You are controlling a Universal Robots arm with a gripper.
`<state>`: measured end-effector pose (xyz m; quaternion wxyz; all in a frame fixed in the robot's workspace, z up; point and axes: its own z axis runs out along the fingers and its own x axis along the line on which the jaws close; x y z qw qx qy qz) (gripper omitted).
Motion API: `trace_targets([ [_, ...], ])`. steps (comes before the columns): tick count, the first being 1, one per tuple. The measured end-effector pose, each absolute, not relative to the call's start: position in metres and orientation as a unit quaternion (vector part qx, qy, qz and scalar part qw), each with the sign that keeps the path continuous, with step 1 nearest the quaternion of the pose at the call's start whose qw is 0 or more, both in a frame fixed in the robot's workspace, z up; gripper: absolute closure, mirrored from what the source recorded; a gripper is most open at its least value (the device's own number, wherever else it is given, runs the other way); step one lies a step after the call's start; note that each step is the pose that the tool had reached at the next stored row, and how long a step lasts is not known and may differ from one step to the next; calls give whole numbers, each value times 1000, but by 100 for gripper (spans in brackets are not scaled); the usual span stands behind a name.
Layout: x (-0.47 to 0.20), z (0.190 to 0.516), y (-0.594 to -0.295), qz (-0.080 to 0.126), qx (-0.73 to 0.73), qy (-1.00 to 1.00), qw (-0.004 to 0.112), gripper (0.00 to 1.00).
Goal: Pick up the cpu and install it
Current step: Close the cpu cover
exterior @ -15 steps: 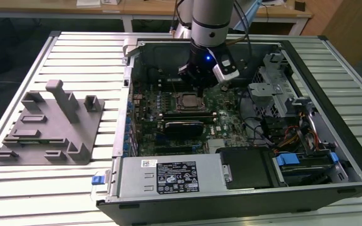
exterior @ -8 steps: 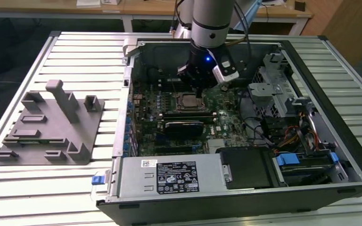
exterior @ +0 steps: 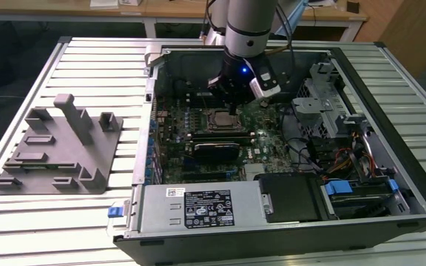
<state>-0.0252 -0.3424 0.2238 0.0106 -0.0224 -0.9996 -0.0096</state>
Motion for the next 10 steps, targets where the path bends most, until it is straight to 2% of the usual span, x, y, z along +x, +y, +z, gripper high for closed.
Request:
trace_targets([
  [4, -27, 223, -344, -22, -18, -1000, 11, 89],
  [10, -34, 221, -346, -24, -15, -1000, 5, 89],
])
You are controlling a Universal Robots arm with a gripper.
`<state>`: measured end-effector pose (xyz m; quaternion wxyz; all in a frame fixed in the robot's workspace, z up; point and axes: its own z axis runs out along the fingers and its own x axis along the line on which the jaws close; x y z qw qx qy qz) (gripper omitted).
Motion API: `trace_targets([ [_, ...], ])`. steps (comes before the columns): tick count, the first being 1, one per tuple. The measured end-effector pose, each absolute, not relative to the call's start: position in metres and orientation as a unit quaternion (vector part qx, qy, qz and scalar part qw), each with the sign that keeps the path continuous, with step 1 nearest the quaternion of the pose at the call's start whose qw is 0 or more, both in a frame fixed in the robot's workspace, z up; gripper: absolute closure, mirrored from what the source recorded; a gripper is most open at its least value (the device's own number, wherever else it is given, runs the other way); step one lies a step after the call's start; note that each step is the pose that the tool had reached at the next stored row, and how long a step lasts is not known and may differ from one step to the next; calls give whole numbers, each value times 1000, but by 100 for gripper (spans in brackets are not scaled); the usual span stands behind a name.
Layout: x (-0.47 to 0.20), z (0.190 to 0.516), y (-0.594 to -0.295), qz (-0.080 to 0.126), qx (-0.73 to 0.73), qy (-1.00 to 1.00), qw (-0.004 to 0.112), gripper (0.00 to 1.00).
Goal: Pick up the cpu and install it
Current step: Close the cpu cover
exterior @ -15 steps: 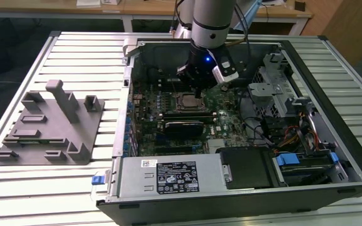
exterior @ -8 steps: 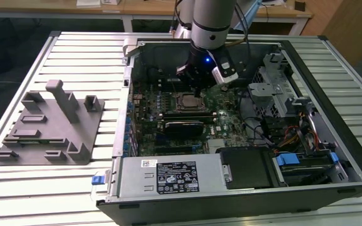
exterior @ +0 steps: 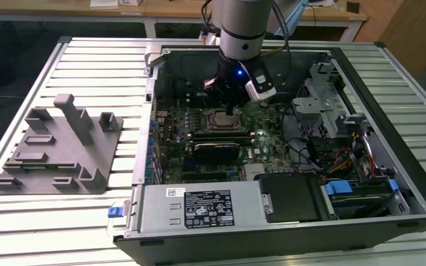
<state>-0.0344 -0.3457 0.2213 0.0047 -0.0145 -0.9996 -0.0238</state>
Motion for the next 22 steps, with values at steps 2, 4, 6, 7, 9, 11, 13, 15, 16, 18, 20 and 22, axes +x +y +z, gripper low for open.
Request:
trace_targets([
  [2, -37, 220, -346, -24, -13, -1000, 1, 89],
  [4, -40, 218, -347, -25, -12, -1000, 0, 89],
  [6, -43, 216, -347, -25, -12, -1000, -2, 89],
  [7, -46, 215, -347, -25, -11, -1000, -3, 89],
  [9, -51, 214, -347, -25, -11, -1000, -4, 89],
  [11, -55, 214, -347, -25, -11, -1000, -5, 89],
  [13, -55, 214, -347, -25, -11, -1000, -5, 89],
  [15, -55, 214, -347, -25, -11, -1000, -5, 89],
  [16, -55, 215, -347, -25, -11, -1000, -5, 89],
  [18, -55, 218, -347, -25, -11, -1000, -5, 89],
  [20, -55, 222, -347, -25, -11, -1000, -5, 89],
  [22, -55, 223, -347, -25, -11, -1000, -5, 89],
])
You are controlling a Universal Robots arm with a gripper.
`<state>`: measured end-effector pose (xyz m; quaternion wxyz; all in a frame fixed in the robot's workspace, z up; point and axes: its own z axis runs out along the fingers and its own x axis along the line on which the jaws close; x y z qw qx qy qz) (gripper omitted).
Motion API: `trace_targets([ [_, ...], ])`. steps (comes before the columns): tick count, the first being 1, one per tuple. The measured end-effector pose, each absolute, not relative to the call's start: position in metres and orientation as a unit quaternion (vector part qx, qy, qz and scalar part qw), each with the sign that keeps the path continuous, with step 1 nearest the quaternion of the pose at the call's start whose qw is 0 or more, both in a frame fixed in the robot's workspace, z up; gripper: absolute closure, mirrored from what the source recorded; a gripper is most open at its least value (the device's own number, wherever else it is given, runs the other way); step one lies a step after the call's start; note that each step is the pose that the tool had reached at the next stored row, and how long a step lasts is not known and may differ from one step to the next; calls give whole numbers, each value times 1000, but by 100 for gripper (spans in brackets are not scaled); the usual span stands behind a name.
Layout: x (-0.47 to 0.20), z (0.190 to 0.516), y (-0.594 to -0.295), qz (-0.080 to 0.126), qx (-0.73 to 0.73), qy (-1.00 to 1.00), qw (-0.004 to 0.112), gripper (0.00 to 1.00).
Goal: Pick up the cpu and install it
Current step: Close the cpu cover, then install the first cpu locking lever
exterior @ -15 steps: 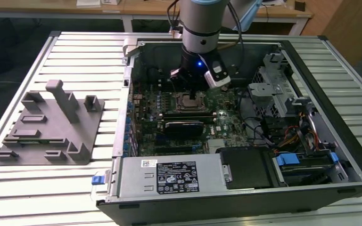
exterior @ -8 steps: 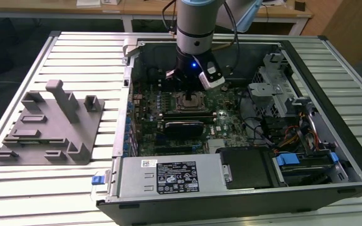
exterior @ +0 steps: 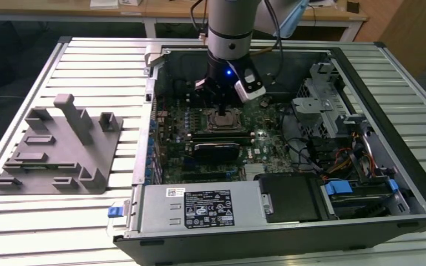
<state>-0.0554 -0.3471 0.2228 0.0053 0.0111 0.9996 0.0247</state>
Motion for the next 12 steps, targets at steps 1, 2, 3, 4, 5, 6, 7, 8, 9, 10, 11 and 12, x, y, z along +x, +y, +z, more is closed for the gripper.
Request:
trace_targets([
  [1, -55, 223, -347, 25, 11, 1000, 5, 89],
  [2, -55, 223, -347, 25, 11, 1000, 5, 89],
  [3, -55, 224, -347, 25, 11, 1000, 5, 89],
  [4, -55, 224, -347, 25, 11, 1000, 5, 89],
  [5, -55, 224, -347, 25, 11, 1000, 5, 89],
  [6, -55, 224, -347, 25, 11, 1000, 5, 89],
  [7, -55, 224, -347, 25, 11, 1000, 5, 89],
  [8, -55, 224, -347, 25, 11, 1000, 5, 89],
  [9, -55, 224, -347, 25, 11, 1000, 5, 89],
  [10, -55, 225, -347, 25, 11, 1000, 5, 89],
  [11, -55, 225, -347, 25, 11, 1000, 5, 89],
  [12, -55, 225, -347, 25, 11, 1000, 5, 89],
])
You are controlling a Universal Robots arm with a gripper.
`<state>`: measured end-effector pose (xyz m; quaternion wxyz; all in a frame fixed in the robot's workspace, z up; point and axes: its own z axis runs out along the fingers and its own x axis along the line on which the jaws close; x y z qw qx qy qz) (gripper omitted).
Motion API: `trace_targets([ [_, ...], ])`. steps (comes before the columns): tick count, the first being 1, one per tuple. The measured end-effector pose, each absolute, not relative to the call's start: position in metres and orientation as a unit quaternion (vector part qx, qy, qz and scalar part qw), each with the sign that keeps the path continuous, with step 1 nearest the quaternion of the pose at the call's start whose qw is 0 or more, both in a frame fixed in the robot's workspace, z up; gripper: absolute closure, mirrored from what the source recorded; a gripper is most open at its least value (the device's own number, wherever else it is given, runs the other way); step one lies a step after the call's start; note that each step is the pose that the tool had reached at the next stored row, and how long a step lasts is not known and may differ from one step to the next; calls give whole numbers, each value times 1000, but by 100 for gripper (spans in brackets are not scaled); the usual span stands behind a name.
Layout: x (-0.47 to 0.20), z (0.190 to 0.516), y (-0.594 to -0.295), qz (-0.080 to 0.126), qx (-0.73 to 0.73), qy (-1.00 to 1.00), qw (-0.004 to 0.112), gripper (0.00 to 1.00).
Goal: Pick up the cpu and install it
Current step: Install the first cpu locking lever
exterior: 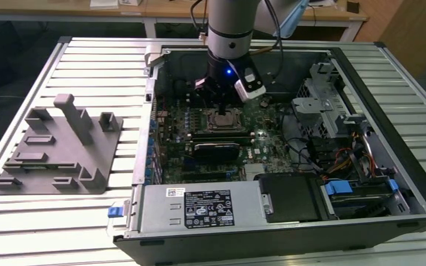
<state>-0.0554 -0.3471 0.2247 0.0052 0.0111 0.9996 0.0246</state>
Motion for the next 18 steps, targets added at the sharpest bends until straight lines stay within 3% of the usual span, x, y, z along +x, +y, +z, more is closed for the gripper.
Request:
trace_targets([
  [18, -106, 225, -347, 25, 11, 1000, 7, 89],
])
